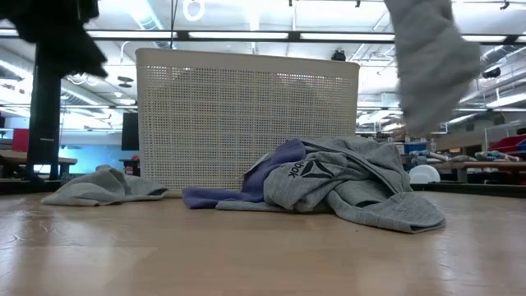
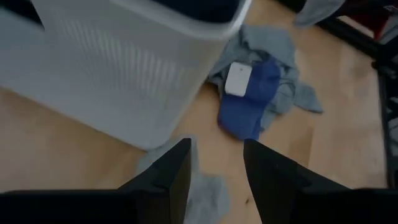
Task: Sort clothes
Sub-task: Put the gray sock into the white bin
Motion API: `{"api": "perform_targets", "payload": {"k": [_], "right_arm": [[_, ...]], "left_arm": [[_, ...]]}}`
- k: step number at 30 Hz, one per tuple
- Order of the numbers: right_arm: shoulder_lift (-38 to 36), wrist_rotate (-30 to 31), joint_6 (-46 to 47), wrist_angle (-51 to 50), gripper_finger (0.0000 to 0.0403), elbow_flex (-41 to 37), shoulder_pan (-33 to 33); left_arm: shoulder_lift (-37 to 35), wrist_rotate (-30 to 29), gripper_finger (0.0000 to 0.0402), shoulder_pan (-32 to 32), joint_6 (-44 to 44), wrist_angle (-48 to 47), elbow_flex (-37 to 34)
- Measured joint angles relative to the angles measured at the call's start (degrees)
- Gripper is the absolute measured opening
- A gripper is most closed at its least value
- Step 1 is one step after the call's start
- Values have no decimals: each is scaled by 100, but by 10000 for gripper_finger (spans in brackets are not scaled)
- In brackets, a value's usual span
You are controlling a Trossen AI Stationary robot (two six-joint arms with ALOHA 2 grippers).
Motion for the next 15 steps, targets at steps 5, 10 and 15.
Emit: {"api": "perform_targets", "payload": {"k": [5,10,15], "right_arm": [[-2,54,-225,244,2,237,-118],[-4,516,-1545,1273,2,814,-398],[-8,645,-3425,2649,2,1346,-1137]], "left_arm": [[107,-24,151,-88,-295,1257,-927],[286,-40,151,-76,-412,2410,-1740],[521,-61,151,-72,-766,2521,-2260]]}}
